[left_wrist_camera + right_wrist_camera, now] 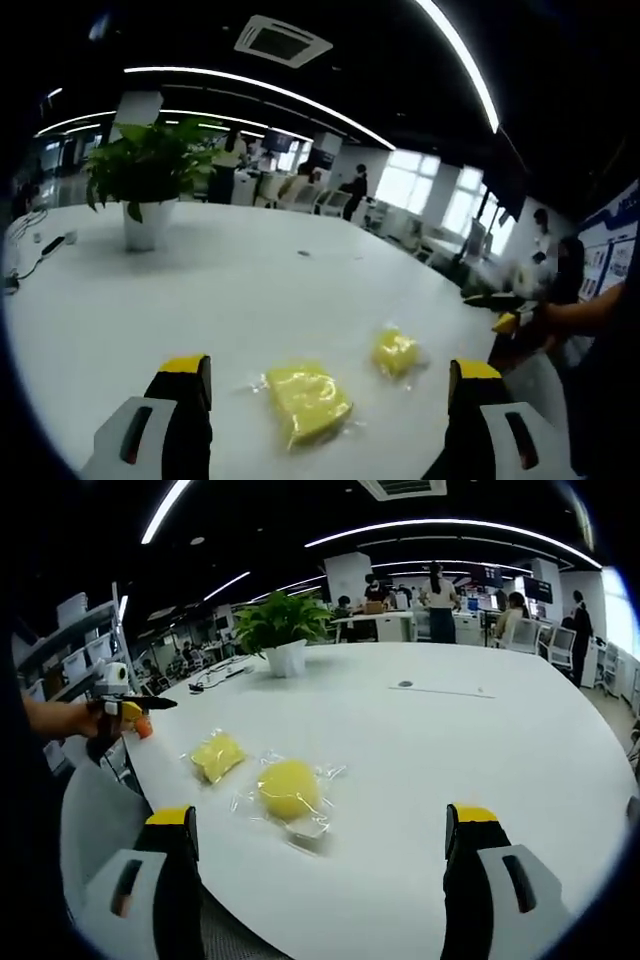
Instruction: Compare the silicone blocks by pressing each to a similar depth, holding the contact briefly, and releasing to observe deformation and rebound differences across the visible hardness samples.
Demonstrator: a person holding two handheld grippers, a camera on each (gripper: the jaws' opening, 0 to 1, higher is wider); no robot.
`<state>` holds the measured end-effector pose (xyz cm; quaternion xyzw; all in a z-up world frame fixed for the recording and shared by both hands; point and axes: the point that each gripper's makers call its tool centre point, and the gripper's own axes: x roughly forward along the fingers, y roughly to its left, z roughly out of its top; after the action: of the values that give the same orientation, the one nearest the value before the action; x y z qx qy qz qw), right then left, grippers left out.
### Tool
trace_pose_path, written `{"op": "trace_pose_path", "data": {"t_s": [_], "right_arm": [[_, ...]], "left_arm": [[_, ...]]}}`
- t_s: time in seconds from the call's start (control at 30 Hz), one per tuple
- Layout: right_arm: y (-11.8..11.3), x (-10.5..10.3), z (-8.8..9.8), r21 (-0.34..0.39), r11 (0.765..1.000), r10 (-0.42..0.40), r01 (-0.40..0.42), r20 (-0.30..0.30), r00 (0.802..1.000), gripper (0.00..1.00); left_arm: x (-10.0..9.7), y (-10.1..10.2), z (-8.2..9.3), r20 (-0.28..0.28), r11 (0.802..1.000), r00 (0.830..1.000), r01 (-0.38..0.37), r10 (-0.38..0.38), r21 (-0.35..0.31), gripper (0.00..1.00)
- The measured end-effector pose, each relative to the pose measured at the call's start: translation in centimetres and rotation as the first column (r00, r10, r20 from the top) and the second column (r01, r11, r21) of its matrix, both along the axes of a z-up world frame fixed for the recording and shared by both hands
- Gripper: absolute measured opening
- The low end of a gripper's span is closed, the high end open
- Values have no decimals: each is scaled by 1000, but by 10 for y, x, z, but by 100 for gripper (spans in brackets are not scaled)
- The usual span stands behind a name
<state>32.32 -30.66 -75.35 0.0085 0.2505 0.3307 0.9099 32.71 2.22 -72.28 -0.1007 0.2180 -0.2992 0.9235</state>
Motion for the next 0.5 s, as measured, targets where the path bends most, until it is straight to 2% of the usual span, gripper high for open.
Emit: {"op": "trace_pose_path", "data": {"t_s": [0.13, 0.33, 0.43, 0.5], "right_arm": [[-2, 3, -3, 9, 1000, -2, 2, -7, 1000, 96], [-2, 4, -5, 24, 1000, 5, -5, -18, 1000, 96], [-2, 4, -8, 25, 1000, 8, -8, -16, 1000, 96], [-1, 2, -11, 33, 999, 4, -3, -29, 1000, 96]], "left_arm": [[11, -20, -4, -15, 1000, 1000, 24, -24, 0, 100], [30, -57, -17, -76, 997, 995, 69, -70, -14, 100], [39, -75, -24, -143, 995, 987, 58, -70, -85, 100], [47, -82, -27, -156, 993, 985, 52, -68, -108, 100]]}}
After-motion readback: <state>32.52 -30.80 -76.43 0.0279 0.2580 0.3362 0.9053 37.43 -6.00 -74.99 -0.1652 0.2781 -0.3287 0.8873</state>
